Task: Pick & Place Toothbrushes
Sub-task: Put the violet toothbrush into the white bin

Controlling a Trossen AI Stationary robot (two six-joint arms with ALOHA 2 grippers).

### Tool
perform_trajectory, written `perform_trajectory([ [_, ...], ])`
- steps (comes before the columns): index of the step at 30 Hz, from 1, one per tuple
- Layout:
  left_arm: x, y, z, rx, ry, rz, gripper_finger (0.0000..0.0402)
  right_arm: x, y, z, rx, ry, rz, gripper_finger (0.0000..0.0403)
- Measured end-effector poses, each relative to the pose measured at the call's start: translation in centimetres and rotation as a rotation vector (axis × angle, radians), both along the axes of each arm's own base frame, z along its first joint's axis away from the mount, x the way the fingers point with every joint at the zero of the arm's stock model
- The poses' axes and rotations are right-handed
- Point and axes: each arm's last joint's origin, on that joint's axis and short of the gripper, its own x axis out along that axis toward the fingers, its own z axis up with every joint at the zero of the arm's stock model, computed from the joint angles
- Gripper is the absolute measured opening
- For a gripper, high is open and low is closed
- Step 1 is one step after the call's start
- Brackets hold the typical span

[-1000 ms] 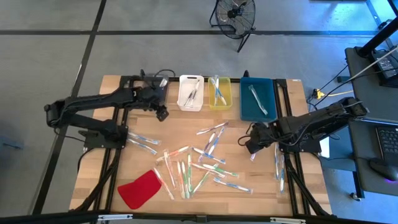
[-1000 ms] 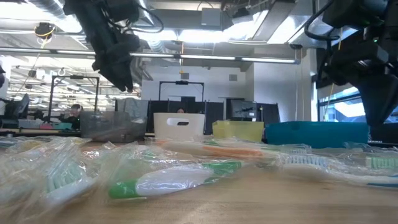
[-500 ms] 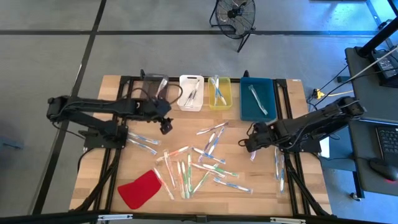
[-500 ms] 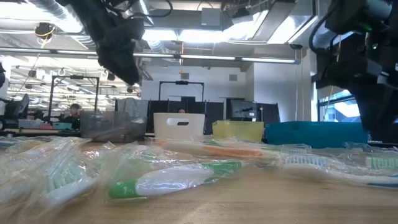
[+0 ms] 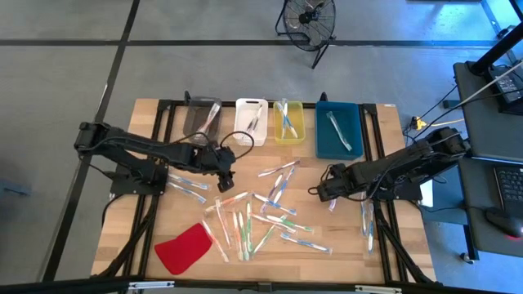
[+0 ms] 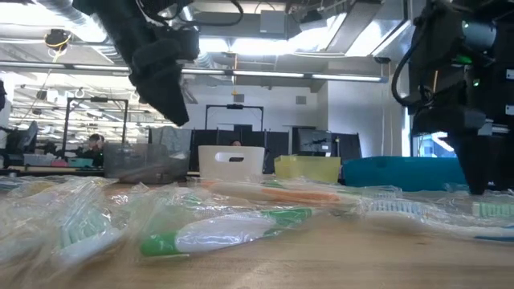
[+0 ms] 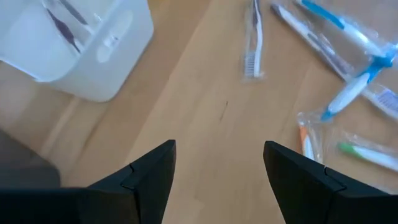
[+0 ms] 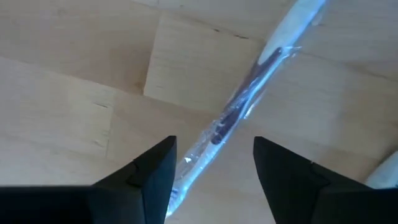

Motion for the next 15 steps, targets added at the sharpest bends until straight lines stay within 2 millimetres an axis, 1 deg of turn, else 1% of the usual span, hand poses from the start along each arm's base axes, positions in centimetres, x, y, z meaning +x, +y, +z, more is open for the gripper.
perform_trajectory([
  [3, 0.5, -0.2, -0.7, 0.000, 0.014, -0.009, 0.0239, 0.2, 0.1, -0.5, -0.003, 0.011, -0.024, 0.0215],
  [7, 0.9, -0.4, -1.2, -0.001, 0.025, -0.012, 0.0239, 0.7, 0.2, -1.1, -0.001, 0.018, -0.041, 0.0202],
  [15, 1.1, -0.4, -1.5, -0.007, 0.028, -0.004, 0.0239, 1.0, 0.4, -1.5, 0.010, 0.024, -0.074, 0.0153],
])
